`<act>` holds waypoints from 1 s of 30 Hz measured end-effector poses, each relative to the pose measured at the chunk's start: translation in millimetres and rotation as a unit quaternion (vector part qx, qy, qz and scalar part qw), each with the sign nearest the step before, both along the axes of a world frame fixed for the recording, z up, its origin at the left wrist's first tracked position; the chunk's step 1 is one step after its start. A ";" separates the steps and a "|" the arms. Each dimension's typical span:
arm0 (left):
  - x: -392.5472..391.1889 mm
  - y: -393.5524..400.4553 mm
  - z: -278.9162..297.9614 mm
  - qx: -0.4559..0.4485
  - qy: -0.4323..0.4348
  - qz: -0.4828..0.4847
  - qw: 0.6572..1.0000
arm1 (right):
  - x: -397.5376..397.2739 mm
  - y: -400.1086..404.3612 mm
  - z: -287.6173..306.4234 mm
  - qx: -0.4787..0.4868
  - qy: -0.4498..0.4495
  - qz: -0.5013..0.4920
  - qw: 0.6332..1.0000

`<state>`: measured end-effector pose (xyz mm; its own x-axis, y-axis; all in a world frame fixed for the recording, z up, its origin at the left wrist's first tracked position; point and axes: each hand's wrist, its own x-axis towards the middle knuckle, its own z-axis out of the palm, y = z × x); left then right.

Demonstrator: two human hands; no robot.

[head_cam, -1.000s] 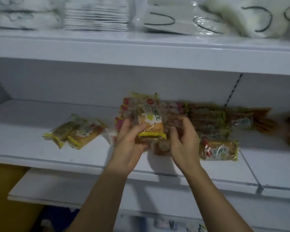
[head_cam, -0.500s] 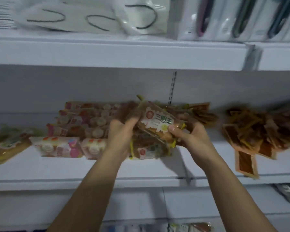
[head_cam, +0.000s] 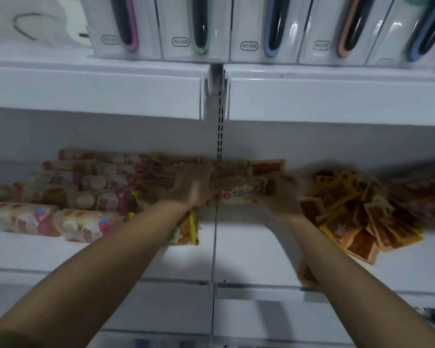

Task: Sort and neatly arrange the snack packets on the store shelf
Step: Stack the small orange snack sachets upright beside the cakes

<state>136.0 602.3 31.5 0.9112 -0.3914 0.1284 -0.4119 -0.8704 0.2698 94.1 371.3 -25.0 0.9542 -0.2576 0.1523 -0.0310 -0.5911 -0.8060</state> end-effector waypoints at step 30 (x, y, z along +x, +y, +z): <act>3.5 101.9 -13.3 -0.124 -0.084 0.098 0.984 | -4.8 34.2 9.9 -0.189 -0.089 0.045 0.977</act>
<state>139.5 704.2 18.2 0.9242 -0.1472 0.3525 -0.2989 -0.8533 0.4272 89.3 405.6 -15.1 0.9204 -0.0672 0.3852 0.1555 -0.8410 -0.5183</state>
